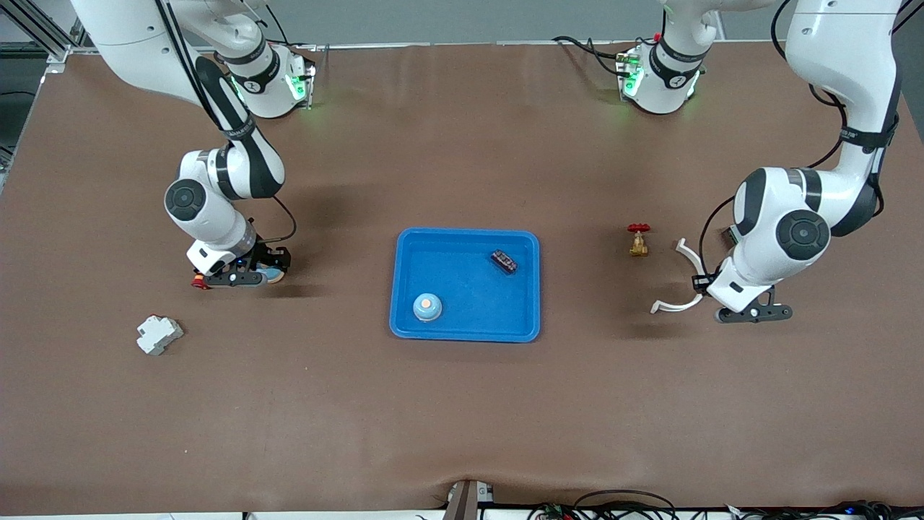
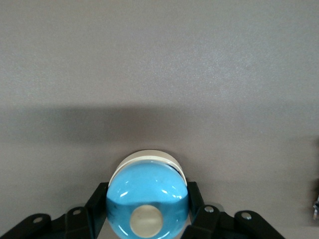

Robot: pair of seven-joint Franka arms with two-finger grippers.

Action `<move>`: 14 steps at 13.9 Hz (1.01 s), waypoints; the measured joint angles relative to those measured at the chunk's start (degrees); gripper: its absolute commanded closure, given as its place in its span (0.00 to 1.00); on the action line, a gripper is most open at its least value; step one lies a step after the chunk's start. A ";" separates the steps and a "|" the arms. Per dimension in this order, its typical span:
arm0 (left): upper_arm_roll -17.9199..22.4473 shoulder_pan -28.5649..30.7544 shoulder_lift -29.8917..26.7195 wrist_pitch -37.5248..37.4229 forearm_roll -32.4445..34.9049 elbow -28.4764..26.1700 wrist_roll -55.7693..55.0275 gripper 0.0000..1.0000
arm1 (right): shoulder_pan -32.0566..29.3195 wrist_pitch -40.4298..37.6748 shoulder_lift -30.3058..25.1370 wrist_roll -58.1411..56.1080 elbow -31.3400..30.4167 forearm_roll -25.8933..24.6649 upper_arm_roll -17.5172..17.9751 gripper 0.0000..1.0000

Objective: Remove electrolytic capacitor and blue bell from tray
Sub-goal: 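Set the capacitor by the bracket while the right gripper sets the bell down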

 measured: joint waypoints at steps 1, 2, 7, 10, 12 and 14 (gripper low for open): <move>0.00 0.49 0.70 1.15 1.36 -0.06 -0.02 1.00 | 0.00 0.01 0.04 0.00 0.00 0.00 0.00 1.00; 0.02 1.48 1.47 2.42 2.76 -0.06 0.02 1.00 | -0.01 0.02 0.11 0.00 0.00 0.00 0.00 1.00; 0.00 5.30 5.00 7.45 4.60 0.26 2.21 1.00 | -0.01 0.90 0.84 0.00 0.05 0.04 0.00 0.50; -0.28 5.23 6.22 7.87 4.60 0.84 2.19 1.00 | -0.02 0.99 0.91 0.09 0.15 0.09 0.00 0.00; -0.30 5.23 6.66 7.99 4.60 1.10 2.19 1.00 | -0.03 1.09 1.03 0.10 0.22 0.09 0.00 0.00; -0.30 5.23 6.79 8.00 4.60 1.29 2.19 1.00 | -0.03 0.86 1.02 0.09 0.86 0.09 0.07 0.00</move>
